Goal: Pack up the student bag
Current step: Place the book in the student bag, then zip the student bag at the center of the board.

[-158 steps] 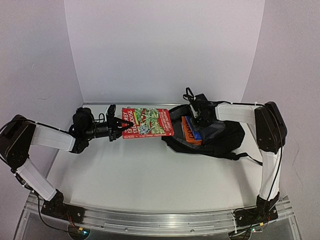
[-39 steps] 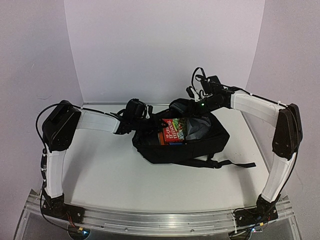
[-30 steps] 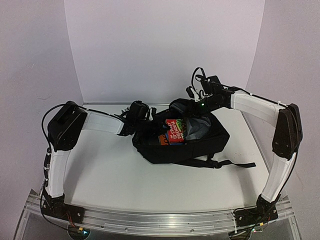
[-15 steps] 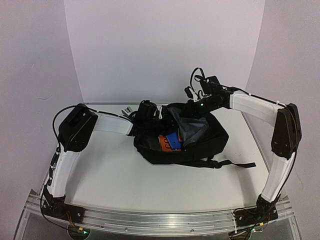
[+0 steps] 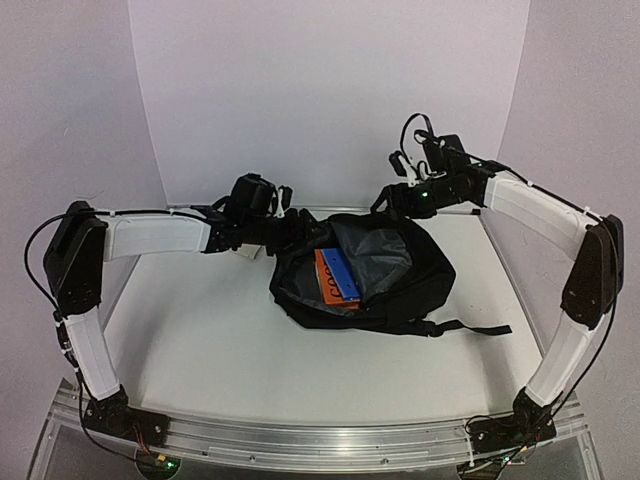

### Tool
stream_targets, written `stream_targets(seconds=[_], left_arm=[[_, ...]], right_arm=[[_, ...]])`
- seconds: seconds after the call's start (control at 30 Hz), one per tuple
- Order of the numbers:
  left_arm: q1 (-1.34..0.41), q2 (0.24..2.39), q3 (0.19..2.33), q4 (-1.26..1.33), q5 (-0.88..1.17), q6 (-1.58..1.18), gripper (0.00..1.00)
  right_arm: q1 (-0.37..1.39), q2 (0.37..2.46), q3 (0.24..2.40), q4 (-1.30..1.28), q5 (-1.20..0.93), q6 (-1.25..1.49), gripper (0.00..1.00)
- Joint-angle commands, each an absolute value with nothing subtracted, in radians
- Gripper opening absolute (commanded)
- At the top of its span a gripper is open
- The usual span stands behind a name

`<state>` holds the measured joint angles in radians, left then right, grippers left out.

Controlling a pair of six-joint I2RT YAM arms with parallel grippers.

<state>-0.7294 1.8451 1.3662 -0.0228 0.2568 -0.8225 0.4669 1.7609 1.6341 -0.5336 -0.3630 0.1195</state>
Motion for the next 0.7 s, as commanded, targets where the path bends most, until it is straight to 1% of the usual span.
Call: stream_targets(seconds=[0.0,0.2,0.27,0.3,0.43,0.5,0.57,0.63,0.67], left_arm=[[-0.712,1.777,1.304,-0.146,0.163,-0.767,0.71],[-0.709,1.761,1.241,-0.173,0.167,-0.774,0.72],[-0.709,1.757,1.217,-0.173,0.167,-0.78,0.72],[-0.71,1.757,1.207,-0.174,0.167,-0.782,0.72],[-0.709,1.759,1.186,-0.181,0.165,-0.783,0.71],[-0.709,1.76,1.18,-0.18,0.166,-0.785,0.7],[-0.707,1.757,1.179,-0.179,0.165,-0.784,0.69],[-0.706,1.756,1.179,-0.179,0.163,-0.784,0.69],[-0.706,1.756,1.178,-0.179,0.161,-0.785,0.69]], right_arm=[[0.432,1.805,1.631,-0.636,-0.238,0.02,0.78],[0.428,1.879,1.624,-0.669,-0.225,-0.049,0.78],[0.427,1.899,1.625,-0.681,-0.237,-0.055,0.76],[0.427,1.91,1.626,-0.685,-0.26,-0.057,0.72],[0.427,1.949,1.639,-0.711,-0.368,-0.054,0.45],[0.427,1.957,1.653,-0.718,-0.424,-0.05,0.26],[0.428,1.954,1.668,-0.721,-0.497,-0.037,0.1],[0.43,1.944,1.687,-0.719,-0.579,-0.019,0.0],[0.435,1.936,1.699,-0.718,-0.608,-0.011,0.0]])
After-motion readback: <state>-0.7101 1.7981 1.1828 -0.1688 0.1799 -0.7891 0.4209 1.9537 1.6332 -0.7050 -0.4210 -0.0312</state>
